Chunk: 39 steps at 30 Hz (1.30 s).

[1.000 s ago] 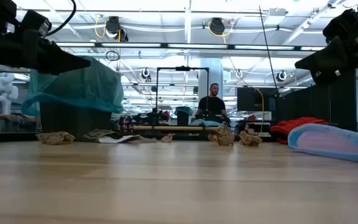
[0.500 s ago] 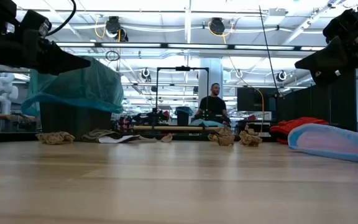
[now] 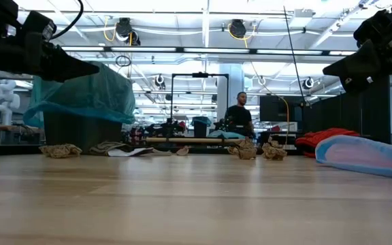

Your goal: Place trash/remove bag and relplace

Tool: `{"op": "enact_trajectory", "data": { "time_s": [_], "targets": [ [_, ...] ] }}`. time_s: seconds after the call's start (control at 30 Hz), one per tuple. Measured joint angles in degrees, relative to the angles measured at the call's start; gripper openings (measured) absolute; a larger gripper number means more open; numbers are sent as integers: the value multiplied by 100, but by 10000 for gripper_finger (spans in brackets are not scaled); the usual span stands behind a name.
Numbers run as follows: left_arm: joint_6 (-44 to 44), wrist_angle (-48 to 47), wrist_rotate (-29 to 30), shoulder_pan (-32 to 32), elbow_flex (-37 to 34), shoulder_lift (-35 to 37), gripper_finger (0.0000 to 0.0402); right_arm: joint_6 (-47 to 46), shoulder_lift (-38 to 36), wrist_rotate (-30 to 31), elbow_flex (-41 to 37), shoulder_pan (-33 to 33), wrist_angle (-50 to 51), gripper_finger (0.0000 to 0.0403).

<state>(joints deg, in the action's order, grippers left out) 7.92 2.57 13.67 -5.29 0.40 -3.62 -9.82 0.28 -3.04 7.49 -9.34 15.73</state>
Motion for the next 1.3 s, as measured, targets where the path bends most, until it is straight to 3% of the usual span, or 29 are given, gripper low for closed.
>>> {"op": "enact_trajectory", "data": {
  "time_s": [0.93,1.07,1.3],
  "targets": [
    [-13,2,0,0,-1,0,0,0,0,0,0,0,0,0],
    [-589,4,0,1,1,0,0,0,1,0,-1,1,0,0],
    [-765,145,0,1,1,-2,0,0,1,1,0,1,0,0]
  ]
}}
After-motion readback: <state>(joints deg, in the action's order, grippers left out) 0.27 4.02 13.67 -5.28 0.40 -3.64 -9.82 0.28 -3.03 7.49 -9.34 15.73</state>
